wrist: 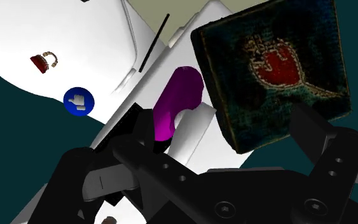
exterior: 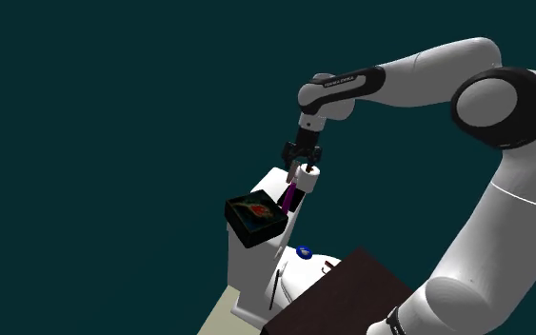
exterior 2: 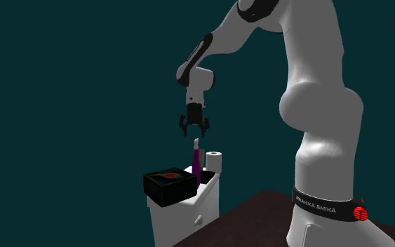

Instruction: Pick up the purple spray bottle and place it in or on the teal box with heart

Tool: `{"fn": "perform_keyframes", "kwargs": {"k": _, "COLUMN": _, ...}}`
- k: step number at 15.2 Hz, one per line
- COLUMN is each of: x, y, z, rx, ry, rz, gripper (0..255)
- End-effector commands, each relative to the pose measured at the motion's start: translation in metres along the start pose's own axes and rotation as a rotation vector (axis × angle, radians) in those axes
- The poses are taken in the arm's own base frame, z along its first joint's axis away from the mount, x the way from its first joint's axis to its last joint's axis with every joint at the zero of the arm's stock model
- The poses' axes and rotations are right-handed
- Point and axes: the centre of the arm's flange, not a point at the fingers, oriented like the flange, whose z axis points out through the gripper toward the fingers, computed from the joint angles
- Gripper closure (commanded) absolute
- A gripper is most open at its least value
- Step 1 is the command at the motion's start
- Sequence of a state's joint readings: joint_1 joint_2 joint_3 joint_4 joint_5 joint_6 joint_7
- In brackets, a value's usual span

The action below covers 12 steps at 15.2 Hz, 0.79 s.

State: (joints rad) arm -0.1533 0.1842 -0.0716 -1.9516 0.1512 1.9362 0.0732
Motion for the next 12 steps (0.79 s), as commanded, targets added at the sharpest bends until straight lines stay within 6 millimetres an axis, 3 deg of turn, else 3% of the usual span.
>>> {"fn": "perform_keyframes", "kwargs": {"k": 1, "x": 0.023, "y": 0.01, "z": 0.017, "rx": 0.006, "ry": -0.015, "rz": 0.034, "gripper": 0}}
{"fn": "perform_keyframes", "kwargs": {"k": 10, "x": 0.11, "y": 0.065, "z": 0.093, "rx": 0.032, "ry": -0.084, "rz": 0.185, "gripper": 0}}
{"fn": "perform_keyframes", "kwargs": {"k": 12, "x": 0.113, "y": 0.067, "z": 0.101, "rx": 0.033, "ry": -0.086, "rz": 0.191, "gripper": 0}}
